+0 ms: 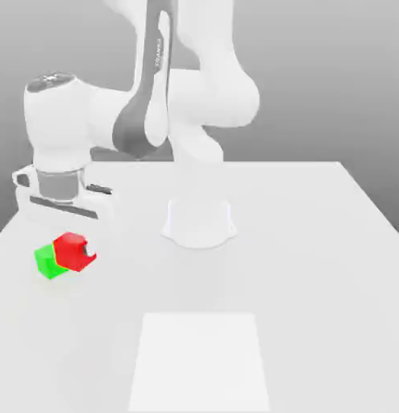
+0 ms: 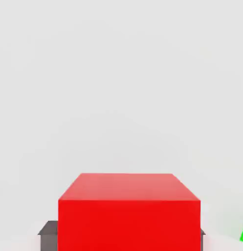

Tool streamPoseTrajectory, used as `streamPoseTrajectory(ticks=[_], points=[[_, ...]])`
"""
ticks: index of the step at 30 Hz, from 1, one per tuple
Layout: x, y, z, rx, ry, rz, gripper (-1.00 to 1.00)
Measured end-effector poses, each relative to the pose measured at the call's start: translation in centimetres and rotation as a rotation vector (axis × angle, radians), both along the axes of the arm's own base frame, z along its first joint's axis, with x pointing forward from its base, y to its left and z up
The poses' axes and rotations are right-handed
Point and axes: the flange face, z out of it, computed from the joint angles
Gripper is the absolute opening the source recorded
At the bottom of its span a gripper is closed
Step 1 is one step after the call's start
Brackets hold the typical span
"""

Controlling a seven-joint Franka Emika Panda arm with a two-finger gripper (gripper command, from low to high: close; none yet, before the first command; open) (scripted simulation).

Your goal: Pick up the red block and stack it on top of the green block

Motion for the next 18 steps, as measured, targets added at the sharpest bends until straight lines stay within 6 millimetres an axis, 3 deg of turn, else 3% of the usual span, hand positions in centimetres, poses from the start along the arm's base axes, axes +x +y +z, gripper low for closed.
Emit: streamPoseTrajectory(ticks=[3,4,13,14,18], points=[[-5.4,-3.9,0.3,0.006,0.001,-0.11,-1.0],[-6.3,-4.4,0.1,0.008,-0.001,-0.127,-1.0],[-7.0,-4.9,-5.3,0.011,-0.004,-0.139,-1.0],[-7.0,-4.8,-5.9,0.01,-0.002,-0.138,1.0],[-7.0,-4.8,-5.9,0.01,-0.002,-0.138,1.0]])
